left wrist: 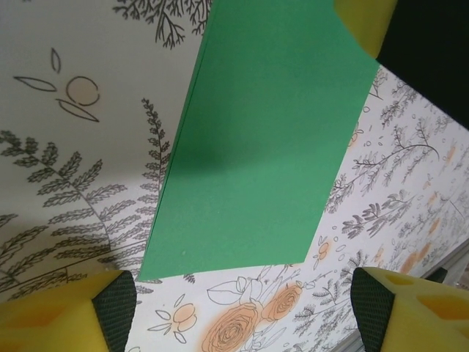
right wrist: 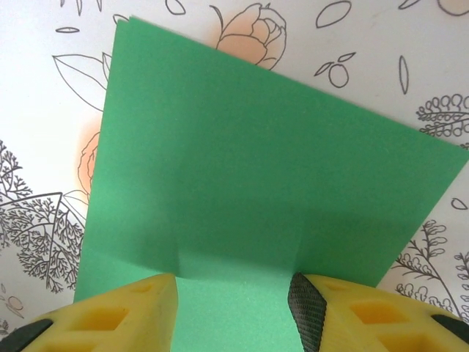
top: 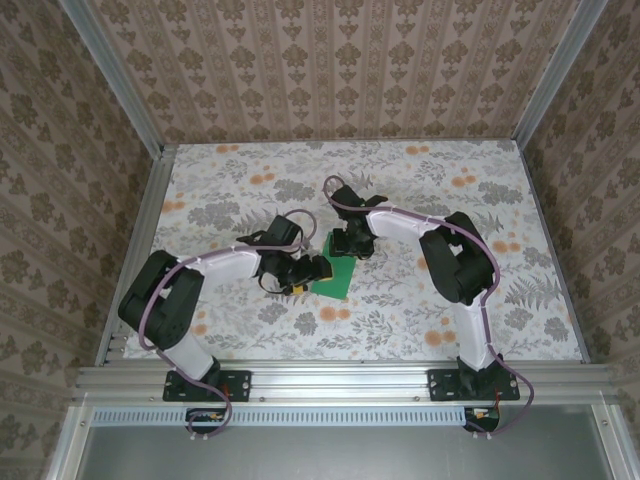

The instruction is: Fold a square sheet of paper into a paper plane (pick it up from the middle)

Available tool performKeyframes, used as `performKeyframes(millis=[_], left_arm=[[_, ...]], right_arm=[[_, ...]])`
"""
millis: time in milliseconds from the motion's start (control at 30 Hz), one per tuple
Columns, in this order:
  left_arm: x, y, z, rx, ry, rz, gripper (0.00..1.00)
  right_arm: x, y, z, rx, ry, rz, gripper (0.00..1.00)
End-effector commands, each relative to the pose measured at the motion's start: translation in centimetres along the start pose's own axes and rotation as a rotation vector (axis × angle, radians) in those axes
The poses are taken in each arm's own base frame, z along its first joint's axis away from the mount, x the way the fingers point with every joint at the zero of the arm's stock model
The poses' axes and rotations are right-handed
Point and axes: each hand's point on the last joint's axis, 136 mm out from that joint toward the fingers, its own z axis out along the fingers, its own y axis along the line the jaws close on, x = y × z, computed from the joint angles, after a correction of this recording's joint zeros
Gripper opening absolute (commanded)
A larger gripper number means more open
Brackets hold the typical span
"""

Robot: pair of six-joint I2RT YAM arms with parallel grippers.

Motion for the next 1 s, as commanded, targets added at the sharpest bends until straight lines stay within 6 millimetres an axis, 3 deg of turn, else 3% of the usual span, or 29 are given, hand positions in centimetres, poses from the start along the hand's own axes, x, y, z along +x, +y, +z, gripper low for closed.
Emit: performKeyframes(millis=[0, 533, 967], left_arm=[[0.3, 0.1, 0.2, -0.039, 0.028, -0.008, 0.82], [-0.1, -1.0, 1.2, -0.060, 0.047, 0.015, 0.82], [-1.6, -3.9, 0.5, 0.061, -0.024, 0.095, 0.77]], right_arm=[[2.9, -3.0, 3.5, 0.077, 0.110, 0.041, 0.49], [3.4, -3.6, 4.2, 0.067, 0.125, 0.053, 0.48], [3.6, -3.7, 4.2, 0.066, 0.126, 0.054, 0.48]])
